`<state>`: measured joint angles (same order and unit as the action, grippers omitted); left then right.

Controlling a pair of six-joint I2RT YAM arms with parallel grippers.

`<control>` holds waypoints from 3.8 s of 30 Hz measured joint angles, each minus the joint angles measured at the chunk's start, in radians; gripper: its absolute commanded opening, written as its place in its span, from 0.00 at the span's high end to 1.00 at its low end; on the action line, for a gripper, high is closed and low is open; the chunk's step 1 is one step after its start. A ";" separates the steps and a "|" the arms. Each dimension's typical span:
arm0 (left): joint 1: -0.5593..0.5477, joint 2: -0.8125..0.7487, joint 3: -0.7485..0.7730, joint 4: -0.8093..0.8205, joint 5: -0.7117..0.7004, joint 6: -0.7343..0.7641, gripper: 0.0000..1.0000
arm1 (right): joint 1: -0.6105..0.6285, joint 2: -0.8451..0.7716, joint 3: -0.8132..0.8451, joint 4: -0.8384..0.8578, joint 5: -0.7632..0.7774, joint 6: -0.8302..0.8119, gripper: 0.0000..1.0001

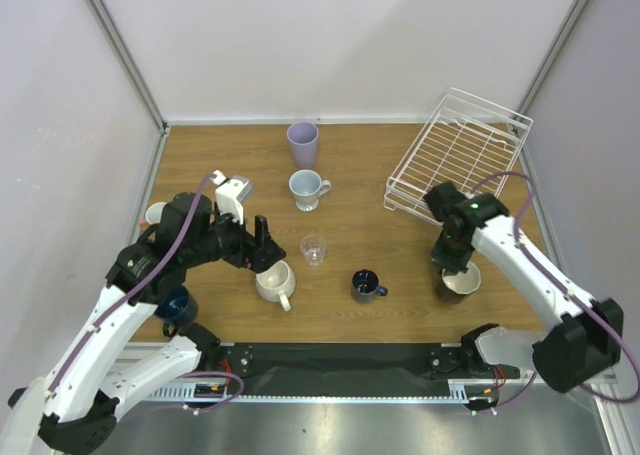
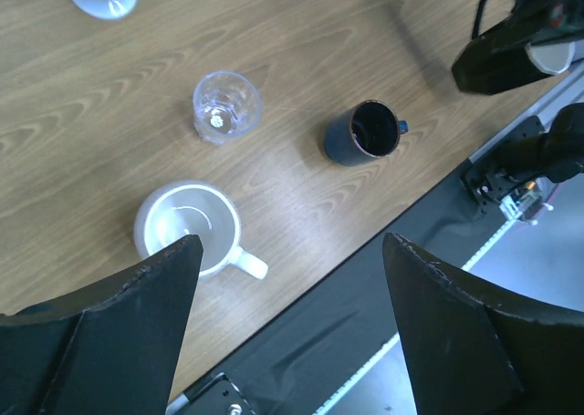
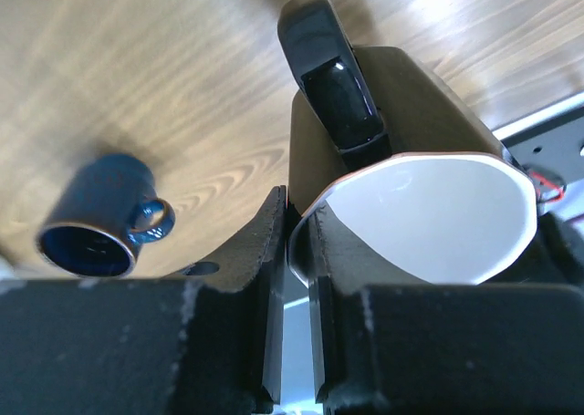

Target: Load the cups into the dish rack

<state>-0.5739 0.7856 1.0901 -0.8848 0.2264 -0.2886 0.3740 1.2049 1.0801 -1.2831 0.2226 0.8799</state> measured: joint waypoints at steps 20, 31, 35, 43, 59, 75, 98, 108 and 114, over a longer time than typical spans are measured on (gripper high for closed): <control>0.000 0.119 0.177 -0.105 0.012 -0.099 0.25 | 0.228 0.283 0.040 0.207 -0.018 0.031 0.52; -0.002 0.247 0.197 -0.127 0.011 -0.168 0.28 | 0.231 0.221 0.077 0.156 -0.052 -0.008 0.09; -0.063 0.352 0.256 -0.132 -0.026 -0.212 0.30 | 0.223 0.139 0.233 0.058 -0.051 -0.014 0.15; -0.254 0.727 0.485 -0.138 -0.105 -0.343 0.28 | -0.169 -0.048 0.491 0.004 -0.087 -0.188 0.15; -0.505 1.424 1.197 -0.366 -0.192 -0.544 0.22 | -0.533 -0.177 0.508 -0.063 -0.354 -0.416 0.15; -0.530 1.530 1.151 -0.303 -0.196 -0.629 0.33 | -0.535 -0.256 0.475 -0.074 -0.371 -0.444 0.14; -0.512 1.522 1.159 -0.269 -0.189 -0.488 1.00 | -0.535 -0.238 0.435 -0.079 -0.473 -0.443 0.06; -0.352 0.845 0.671 0.059 0.022 -0.443 1.00 | -0.535 -0.214 0.416 0.087 -0.848 -0.279 0.00; -0.182 0.545 0.445 0.413 0.074 -0.552 1.00 | -0.522 -0.301 0.136 0.640 -1.041 0.153 0.00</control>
<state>-0.7559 1.3308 1.5349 -0.4717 0.3008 -0.8406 -0.1482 0.9035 1.2160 -0.6426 -0.8181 1.0325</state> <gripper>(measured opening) 0.104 0.995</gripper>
